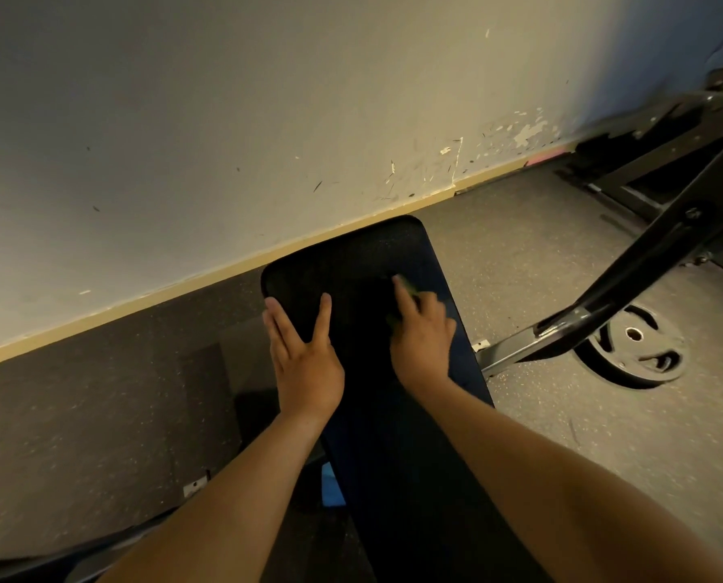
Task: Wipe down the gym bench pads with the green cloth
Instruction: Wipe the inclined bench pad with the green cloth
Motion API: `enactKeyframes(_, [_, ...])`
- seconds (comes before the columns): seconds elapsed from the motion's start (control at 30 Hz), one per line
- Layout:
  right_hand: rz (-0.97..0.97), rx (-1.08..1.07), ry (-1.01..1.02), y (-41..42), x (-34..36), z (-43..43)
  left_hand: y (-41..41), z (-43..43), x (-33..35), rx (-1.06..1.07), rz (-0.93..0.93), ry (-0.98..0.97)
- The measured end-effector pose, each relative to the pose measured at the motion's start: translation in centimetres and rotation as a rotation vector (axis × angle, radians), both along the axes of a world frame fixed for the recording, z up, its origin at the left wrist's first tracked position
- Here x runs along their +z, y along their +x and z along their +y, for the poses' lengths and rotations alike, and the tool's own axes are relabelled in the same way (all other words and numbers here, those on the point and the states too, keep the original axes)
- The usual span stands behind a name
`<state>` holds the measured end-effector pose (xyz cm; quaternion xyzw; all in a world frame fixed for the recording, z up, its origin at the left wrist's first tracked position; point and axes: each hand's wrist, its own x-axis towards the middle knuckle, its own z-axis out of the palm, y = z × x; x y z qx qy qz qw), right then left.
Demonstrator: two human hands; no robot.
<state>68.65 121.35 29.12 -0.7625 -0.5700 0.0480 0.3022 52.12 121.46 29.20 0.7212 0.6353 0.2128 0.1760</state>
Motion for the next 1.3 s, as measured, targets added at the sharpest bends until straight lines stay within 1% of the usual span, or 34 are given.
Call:
enactKeyframes(0.07, [0.15,-0.18,-0.047,2.2,0.9,1.2,-0.2,0.0,-0.1,-0.001,0.004,0.032])
enactKeyframes(0.1, [0.176,-0.23,-0.078,2.5,1.1,1.5,-0.2,0.0,-0.2,-0.001,0.01,0.043])
enactKeyframes(0.17, [0.174,-0.248,-0.112,1.3,1.3,1.7,-0.1,0.0,-0.2,0.01,0.01,0.049])
enactKeyframes(0.2, [0.186,-0.238,-0.096,0.1,1.4,1.6,0.0,0.0,-0.2,0.017,0.009,0.048])
enactKeyframes(0.27, [0.184,-0.159,-0.043,-2.7,0.7,0.7,0.2,-0.2,0.0,0.029,0.028,0.036])
enactKeyframes(0.3, [0.156,-0.073,-0.025,-4.1,0.2,0.0,0.2,-0.3,0.0,0.032,0.051,0.022])
enactKeyframes(0.4, [-0.024,0.164,-0.004,-5.8,-1.0,-1.6,-0.1,-1.0,-0.5,0.01,0.097,0.008])
enactKeyframes(0.47, [-0.158,0.207,-0.001,-3.6,-0.9,-0.9,-0.4,-1.4,-1.1,-0.009,0.07,0.026])
enactKeyframes(0.5, [-0.178,0.173,-0.013,-1.9,-0.6,-0.4,-0.5,-1.5,-1.4,-0.012,0.054,0.036])
enactKeyframes(0.53, [-0.156,0.109,-0.038,-0.1,-0.3,0.2,-0.6,-1.6,-1.6,-0.011,0.045,0.045])
enactKeyframes(0.63, [0.018,-0.167,-0.129,4.6,0.4,1.1,-0.4,-1.6,-2.0,-0.001,0.05,0.064])
enactKeyframes(0.7, [0.189,-0.317,-0.17,5.2,0.4,1.1,-0.3,-1.6,-2.1,0.009,0.052,0.073])
enactKeyframes(0.77, [0.261,-0.335,-0.139,3.8,0.1,0.6,-0.1,-1.6,-2.2,0.021,0.046,0.078])
enactKeyframes(0.83, [0.256,-0.304,-0.092,1.9,-0.5,0.0,0.2,-1.7,-2.1,0.024,0.028,0.064])
enactKeyframes(0.9, [0.2,-0.225,-0.08,0.1,-1.0,-0.8,0.3,-1.8,-2.1,0.027,0.018,0.057])
enactKeyframes(0.93, [0.15,-0.142,-0.073,-0.8,-1.2,-1.3,0.3,-1.8,-2.0,0.029,0.018,0.058])
enactKeyframes(1.03, [-0.039,0.21,-0.012,-1.8,-2.1,-2.8,0.0,-1.7,-2.0,0.03,0.017,0.043])
enactKeyframes(1.07, [-0.104,0.279,0.005,-1.0,-2.1,-2.7,-0.1,-1.7,-2.0,0.025,0.017,0.037])
enactKeyframes(1.1, [-0.127,0.274,0.01,0.0,-1.8,-2.3,-0.3,-1.7,-2.0,0.02,0.015,0.035])
enactKeyframes(1.13, [-0.102,0.193,0.004,1.1,-1.4,-1.6,-0.4,-1.8,-2.0,0.015,0.013,0.039])
enactKeyframes(1.17, [-0.027,0.061,-0.009,2.3,-0.9,-0.9,-0.4,-1.8,-2.1,0.012,0.013,0.049])
enactKeyframes(1.23, [0.188,-0.202,-0.059,4.0,0.3,0.3,-0.4,-1.8,-2.3,0.012,0.013,0.073])
enactKeyframes(1.27, [0.247,-0.268,-0.077,4.1,0.5,0.6,-0.4,-1.8,-2.4,0.014,0.01,0.083])
enactKeyframes(1.3, [0.255,-0.282,-0.089,3.6,0.6,0.6,-0.3,-1.8,-2.5,0.019,0.005,0.093])
